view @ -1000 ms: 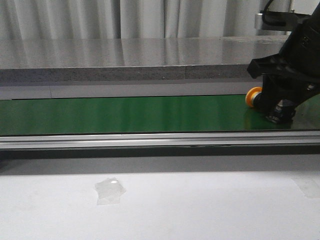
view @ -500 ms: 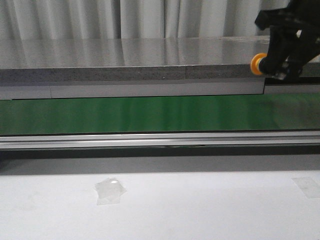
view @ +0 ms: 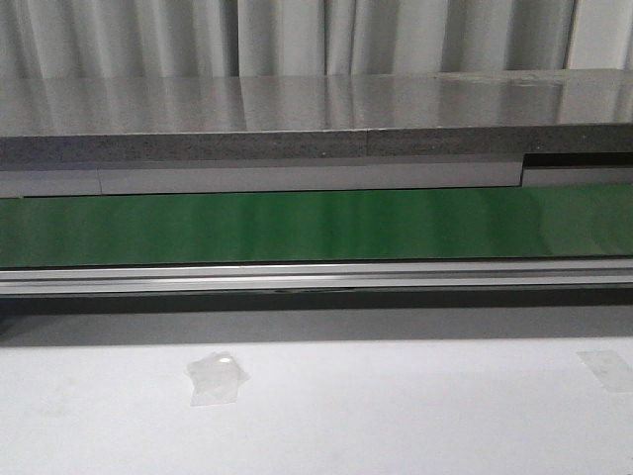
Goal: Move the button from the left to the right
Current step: 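Grasp the push-button with the right gripper and lift it off the belt, then lower the push-button into the green bin and open the right gripper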
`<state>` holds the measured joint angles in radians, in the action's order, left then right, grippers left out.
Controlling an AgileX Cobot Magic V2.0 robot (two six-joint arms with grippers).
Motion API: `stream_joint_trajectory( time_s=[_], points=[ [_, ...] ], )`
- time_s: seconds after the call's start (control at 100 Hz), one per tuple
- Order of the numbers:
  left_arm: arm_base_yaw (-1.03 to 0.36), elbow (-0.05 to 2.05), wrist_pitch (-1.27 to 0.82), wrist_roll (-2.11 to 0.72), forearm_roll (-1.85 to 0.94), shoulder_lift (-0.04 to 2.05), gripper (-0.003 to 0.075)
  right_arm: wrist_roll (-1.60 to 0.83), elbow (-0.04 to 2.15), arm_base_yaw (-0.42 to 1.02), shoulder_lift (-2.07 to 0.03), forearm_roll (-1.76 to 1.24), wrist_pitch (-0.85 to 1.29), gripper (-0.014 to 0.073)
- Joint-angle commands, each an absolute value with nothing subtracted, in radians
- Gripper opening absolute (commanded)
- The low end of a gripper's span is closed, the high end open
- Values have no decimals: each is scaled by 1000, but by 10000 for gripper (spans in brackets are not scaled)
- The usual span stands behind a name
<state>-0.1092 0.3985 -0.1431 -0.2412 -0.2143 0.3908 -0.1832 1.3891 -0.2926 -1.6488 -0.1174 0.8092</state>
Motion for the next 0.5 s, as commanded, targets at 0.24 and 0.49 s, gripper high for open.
stream_joint_trajectory(
  time_s=[0.24,0.49],
  points=[
    [-116,428,-63,-240,-224,396,-20,-194,1425,-419,-1692,-50,752,164],
    [-116,428,-63,-240,-224,396,-20,-194,1425,-424,-1784,-49,739,164]
  ],
)
